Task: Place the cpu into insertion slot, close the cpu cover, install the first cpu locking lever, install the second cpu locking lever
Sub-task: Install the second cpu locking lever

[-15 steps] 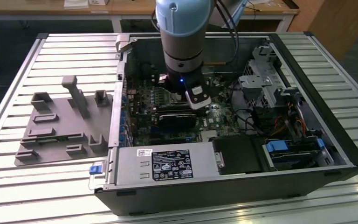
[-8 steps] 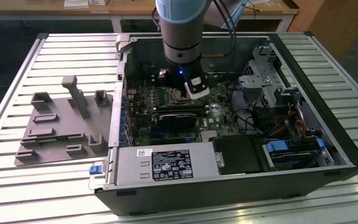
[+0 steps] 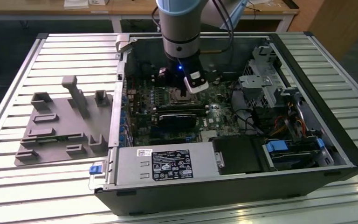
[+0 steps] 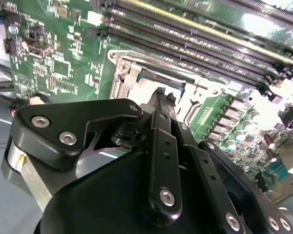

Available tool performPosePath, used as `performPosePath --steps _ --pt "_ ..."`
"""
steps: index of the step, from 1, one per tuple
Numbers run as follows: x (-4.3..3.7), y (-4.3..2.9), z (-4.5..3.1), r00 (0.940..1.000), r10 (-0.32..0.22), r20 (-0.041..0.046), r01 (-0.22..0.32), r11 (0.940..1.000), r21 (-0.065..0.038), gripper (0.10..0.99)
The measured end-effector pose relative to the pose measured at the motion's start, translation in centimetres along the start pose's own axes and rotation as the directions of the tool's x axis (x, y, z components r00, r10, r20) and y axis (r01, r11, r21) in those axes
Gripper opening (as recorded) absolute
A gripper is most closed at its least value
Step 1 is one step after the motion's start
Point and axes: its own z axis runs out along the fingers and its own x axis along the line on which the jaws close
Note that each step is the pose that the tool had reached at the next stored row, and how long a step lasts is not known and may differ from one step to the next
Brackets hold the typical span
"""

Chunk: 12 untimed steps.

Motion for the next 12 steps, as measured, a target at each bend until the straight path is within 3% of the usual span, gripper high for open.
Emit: performPosePath --steps 5,12 --pt "0.03 0.46 0.09 1.0 -0.006 -0.0019 0.006 1.0 0.0 0.102" --pt "-0.06 0.63 -0.41 1.0 -0.007 -0.0011 0.007 1.0 0.005 0.102"
